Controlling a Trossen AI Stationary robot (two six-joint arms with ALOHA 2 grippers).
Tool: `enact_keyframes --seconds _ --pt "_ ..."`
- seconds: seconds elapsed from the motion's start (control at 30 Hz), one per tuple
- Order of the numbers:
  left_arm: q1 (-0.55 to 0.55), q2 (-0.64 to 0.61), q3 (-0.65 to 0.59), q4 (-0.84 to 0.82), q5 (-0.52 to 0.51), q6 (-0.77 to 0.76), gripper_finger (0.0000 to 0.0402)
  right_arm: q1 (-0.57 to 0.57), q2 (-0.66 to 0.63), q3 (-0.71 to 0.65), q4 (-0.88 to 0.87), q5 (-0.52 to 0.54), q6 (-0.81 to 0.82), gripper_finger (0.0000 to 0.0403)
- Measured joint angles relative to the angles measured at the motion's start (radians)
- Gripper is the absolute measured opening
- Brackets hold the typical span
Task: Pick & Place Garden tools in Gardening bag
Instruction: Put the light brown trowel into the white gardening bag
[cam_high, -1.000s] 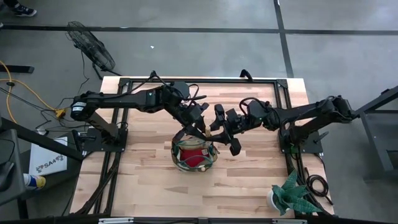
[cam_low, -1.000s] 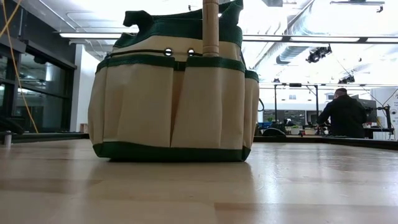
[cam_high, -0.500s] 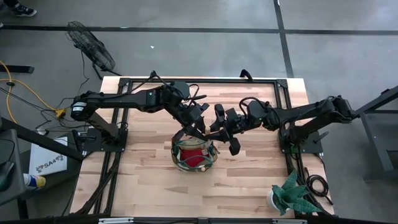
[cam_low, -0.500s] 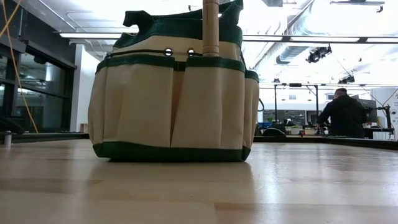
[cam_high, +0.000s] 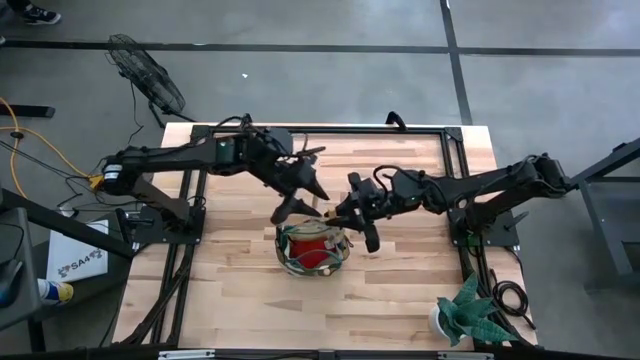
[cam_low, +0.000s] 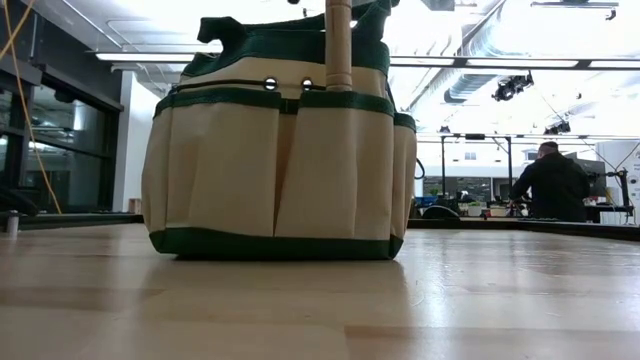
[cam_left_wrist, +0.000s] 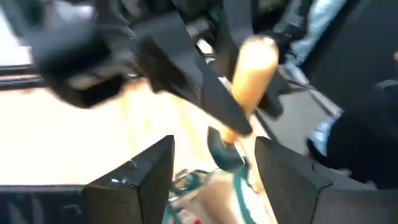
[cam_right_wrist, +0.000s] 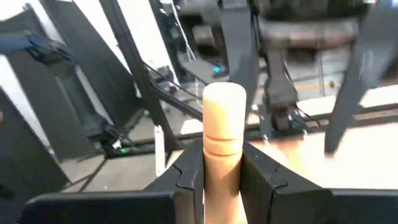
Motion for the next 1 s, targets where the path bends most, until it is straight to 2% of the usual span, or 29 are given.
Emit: enact_keyframes --seconds 0.13,0.2,0.37,0.5,0.63,0.77,0.9,1.0 --pt "-0.001 -0.052 0.013 -0.051 -0.075 -0.056 0.0221 0.019 0.0 0.0 -0.038 0.068 0.004 0.006" --pt "0.0 -0.054 0.066 -0.148 -0.108 -0.076 0.0217 0.024 0.0 0.0 -0.033 0.095 0.004 0.006" --pt "-0.001 0.011 0.31 -0.469 -0.207 -0.094 0.0197 0.016 0.0 0.001 -0.017 0.145 0.015 0.006" --pt "-0.001 0.109 0.514 -0.648 -0.231 -0.124 0.0179 -0.002 -0.001 0.002 0.001 0.146 0.015 0.006" --pt "-0.017 0.206 0.68 -0.734 -0.247 -0.124 0.0166 -0.019 -0.002 0.003 0.018 0.147 0.01 0.006" --pt "-0.044 0.291 0.795 -0.773 -0.297 -0.09 0.016 -0.025 -0.002 0.004 0.004 0.157 -0.009 0.006" --pt "-0.063 0.344 0.862 -0.805 -0.362 -0.068 0.0159 -0.025 -0.003 0.004 -0.022 0.171 -0.033 0.006" --pt "-0.067 0.35 0.848 -0.838 -0.396 -0.068 0.0159 -0.025 -0.003 0.004 -0.027 0.17 -0.043 0.006"
